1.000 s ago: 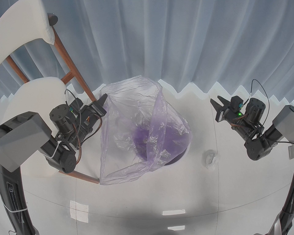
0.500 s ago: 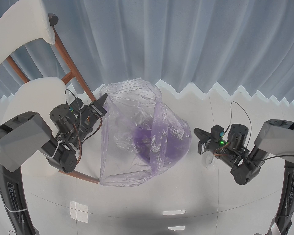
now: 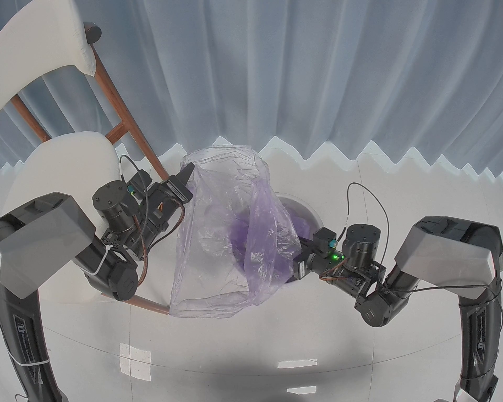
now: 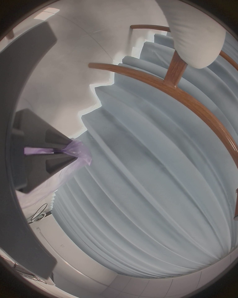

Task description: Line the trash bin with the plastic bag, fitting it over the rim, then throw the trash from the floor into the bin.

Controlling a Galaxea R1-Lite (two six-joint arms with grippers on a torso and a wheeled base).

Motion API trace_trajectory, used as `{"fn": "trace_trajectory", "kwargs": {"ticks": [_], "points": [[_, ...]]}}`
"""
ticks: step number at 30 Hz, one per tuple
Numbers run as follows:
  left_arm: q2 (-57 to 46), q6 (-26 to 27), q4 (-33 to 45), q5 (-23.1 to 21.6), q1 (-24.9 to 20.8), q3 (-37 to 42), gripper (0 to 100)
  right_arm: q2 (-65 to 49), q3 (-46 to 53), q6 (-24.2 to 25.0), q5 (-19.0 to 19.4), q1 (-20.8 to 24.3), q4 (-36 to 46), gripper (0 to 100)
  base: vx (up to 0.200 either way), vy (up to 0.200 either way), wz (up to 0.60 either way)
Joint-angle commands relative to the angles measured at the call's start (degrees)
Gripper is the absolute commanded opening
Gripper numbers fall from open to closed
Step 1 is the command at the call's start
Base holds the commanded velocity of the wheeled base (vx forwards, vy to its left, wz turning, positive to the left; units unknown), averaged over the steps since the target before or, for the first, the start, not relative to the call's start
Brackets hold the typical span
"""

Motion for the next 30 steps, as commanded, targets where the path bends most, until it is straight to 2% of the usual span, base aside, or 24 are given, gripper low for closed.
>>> {"fn": "trace_trajectory", "kwargs": {"ticks": [1,9,14,16,22,30], "points": [[-0.3,-0.2,-0.1,0.1,-1.1,0.6,0,3.5,-7.4,0.1,-0.7,2.3,4.8,0,0.0,0.0,0.0],[-1.8,-0.2,-0.1,0.1,-2.7,1.5,0,5.2,-18.0,0.1,-0.7,4.6,14.0,0,0.0,0.0,0.0],[-3.1,-0.3,-0.1,0.1,-3.8,2.3,0,7.9,-22.6,0.0,-1.1,5.4,15.9,0,0.0,0.0,0.0],[-4.4,-0.4,-0.1,0.1,-4.8,3.0,0,9.6,-23.5,-0.2,-2.6,5.5,16.2,0,0.0,0.0,0.0],[-5.5,-0.6,-0.1,0.0,-7.4,4.9,0,4.9,-21.9,0.1,-3.7,4.4,15.5,0,0.0,0.0,0.0],[-5.4,-0.5,-0.1,0.1,-8.9,5.4,0,-7.2,-8.5,0.7,-3.6,2.2,15.2,0,0.0,0.0,0.0]]}}
